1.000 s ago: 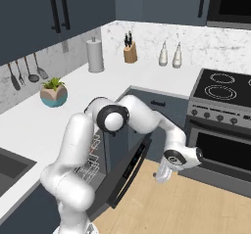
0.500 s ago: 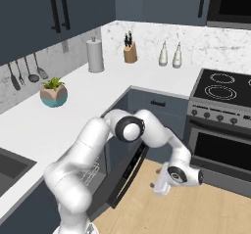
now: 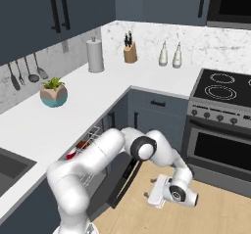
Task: Pick up the cup and bowl from the counter, place them in the dishwasher, and close the dishwasher door.
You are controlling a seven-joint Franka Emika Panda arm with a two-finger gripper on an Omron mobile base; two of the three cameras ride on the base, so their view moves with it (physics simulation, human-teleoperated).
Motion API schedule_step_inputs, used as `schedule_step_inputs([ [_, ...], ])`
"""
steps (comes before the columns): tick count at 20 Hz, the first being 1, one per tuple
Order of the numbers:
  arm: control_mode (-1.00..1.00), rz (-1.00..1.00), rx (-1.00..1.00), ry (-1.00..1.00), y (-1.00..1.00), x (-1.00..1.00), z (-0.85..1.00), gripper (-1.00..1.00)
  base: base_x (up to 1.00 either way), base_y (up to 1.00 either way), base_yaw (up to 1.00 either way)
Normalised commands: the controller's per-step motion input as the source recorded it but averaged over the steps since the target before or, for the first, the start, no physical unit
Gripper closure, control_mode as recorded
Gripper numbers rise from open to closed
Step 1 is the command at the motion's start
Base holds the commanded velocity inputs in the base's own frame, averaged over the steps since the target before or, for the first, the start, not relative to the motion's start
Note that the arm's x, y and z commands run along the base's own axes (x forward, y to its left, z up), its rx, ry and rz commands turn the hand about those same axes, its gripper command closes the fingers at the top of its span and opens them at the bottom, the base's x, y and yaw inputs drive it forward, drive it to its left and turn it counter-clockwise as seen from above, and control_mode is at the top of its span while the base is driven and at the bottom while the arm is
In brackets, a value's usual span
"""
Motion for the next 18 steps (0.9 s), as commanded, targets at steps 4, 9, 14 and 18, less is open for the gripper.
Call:
schedule_step_inputs([
  [4,-1.00,0.13,0.22,-0.02,0.65,0.21,-0.41,-1.00,0.00,0.00,0.00],
  [9,-1.00,0.19,0.17,0.00,0.88,0.34,-0.20,-1.00,0.00,0.00,0.00],
  [14,-1.00,0.17,0.13,-0.02,0.88,0.27,0.00,-1.00,0.00,0.00,0.00],
  [18,-1.00,0.14,0.13,-0.05,0.92,0.11,0.16,-1.00,0.00,0.00,0.00],
])
